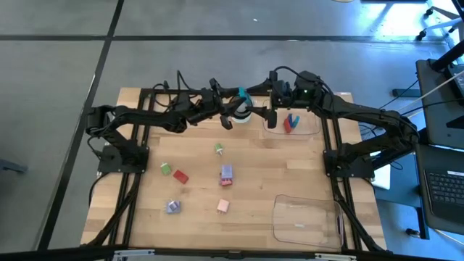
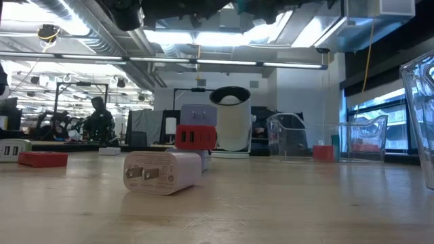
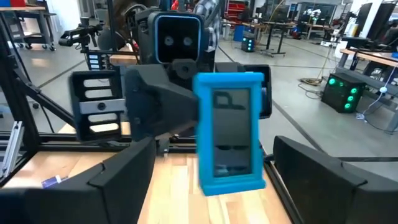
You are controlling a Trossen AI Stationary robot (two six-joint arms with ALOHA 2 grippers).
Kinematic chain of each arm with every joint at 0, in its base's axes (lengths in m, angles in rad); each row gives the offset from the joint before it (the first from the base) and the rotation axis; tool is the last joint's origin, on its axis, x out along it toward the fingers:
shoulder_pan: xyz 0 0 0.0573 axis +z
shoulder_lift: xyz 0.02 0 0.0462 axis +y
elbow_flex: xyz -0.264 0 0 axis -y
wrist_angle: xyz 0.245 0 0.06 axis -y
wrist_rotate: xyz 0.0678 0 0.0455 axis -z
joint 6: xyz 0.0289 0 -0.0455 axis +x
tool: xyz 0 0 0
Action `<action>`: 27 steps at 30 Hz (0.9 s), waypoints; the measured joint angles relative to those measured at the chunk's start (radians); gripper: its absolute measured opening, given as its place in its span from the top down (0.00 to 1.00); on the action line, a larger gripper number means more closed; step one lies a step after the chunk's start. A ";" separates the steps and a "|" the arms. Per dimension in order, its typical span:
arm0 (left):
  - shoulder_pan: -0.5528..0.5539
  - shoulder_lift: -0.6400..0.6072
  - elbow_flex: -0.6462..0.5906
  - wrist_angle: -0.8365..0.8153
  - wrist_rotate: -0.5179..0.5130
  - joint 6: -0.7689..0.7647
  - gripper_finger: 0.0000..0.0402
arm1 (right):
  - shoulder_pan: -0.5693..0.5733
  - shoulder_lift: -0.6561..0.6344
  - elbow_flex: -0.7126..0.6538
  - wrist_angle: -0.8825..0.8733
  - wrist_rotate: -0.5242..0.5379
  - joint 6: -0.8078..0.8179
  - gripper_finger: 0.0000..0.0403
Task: Pick & Place Office items
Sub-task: Put the light blue digital timer into the top transparent bin
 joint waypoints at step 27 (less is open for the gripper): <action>-0.007 0.009 0.021 0.000 0.025 -0.018 0.61 | 0.000 0.083 0.000 0.015 -0.033 0.162 0.38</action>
